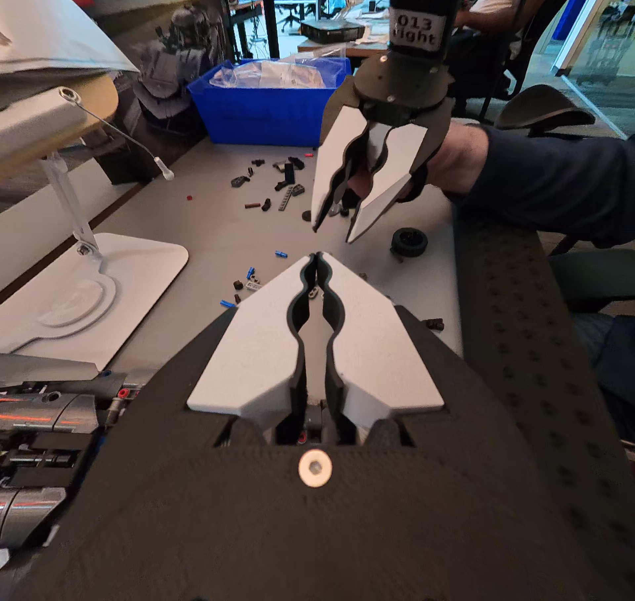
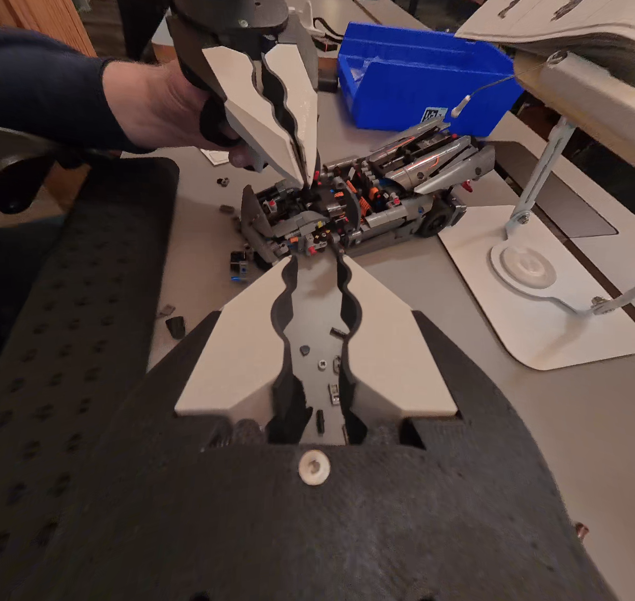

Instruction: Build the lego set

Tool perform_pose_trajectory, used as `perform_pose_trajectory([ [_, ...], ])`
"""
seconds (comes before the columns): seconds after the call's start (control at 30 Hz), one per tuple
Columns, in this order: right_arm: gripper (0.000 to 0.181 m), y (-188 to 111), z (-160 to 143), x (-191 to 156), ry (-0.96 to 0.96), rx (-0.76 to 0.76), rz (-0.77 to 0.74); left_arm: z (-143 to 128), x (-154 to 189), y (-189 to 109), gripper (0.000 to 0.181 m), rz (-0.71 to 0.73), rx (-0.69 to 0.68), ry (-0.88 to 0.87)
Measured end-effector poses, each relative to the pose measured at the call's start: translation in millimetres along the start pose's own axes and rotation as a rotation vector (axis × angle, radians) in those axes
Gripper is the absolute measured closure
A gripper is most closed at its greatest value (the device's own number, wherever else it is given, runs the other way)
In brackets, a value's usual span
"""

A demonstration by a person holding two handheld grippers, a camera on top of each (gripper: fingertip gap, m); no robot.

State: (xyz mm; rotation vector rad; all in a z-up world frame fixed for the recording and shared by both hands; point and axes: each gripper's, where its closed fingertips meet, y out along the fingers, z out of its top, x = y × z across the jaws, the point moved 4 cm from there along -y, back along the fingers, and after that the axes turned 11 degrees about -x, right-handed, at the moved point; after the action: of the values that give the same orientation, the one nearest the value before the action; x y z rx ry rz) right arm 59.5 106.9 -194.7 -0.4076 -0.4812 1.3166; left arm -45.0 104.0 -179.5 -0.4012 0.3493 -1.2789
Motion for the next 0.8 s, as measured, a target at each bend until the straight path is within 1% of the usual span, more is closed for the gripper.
perform_pose_trajectory([
  [0.07,0.159,-3,-5,-4,0.003,-0.013,0.012,-2,0,2,0.181,-0.003,-0.019,-0.003],
  [0.13,0.158,-7,-13,-9,0.026,-0.067,0.035,-5,-1,3,0.181,0.026,-0.060,0.011],
  [0.17,0.156,-8,-16,-14,0.032,-0.090,0.051,-6,0,3,0.181,0.027,-0.084,0.019],
  [0.23,0.155,-4,-16,-27,0.048,-0.088,0.113,-5,-2,0,0.181,0.063,-0.110,0.039],
  [0.3,0.150,10,-14,-45,0.054,-0.132,0.186,-5,-7,-4,0.181,0.107,-0.135,0.047],
  [0.37,0.147,32,-8,-68,0.028,-0.183,0.231,-7,-11,-5,0.181,0.138,-0.151,0.039],
  [0.43,0.149,58,-5,-86,-0.010,-0.260,0.220,-10,-18,-7,0.181,0.192,-0.178,0.046],
  [0.5,0.148,83,-10,-96,-0.013,-0.372,0.204,-9,-18,-10,0.181,0.186,-0.159,0.033],
  [0.57,0.145,102,-17,-101,0.008,-0.446,0.212,-8,-20,-13,0.181,0.193,-0.143,0.023],
  [0.7,0.149,121,-21,-104,0.005,-0.500,0.182,-9,-19,-9,0.181,0.177,-0.144,0.018],
  [0.77,0.165,125,-20,-104,0.006,-0.500,0.184,-12,-19,-7,0.181,0.179,-0.166,0.031],
  [0.8,0.165,125,-20,-103,0.012,-0.499,0.183,-14,-18,-6,0.181,0.179,-0.174,0.035],
])
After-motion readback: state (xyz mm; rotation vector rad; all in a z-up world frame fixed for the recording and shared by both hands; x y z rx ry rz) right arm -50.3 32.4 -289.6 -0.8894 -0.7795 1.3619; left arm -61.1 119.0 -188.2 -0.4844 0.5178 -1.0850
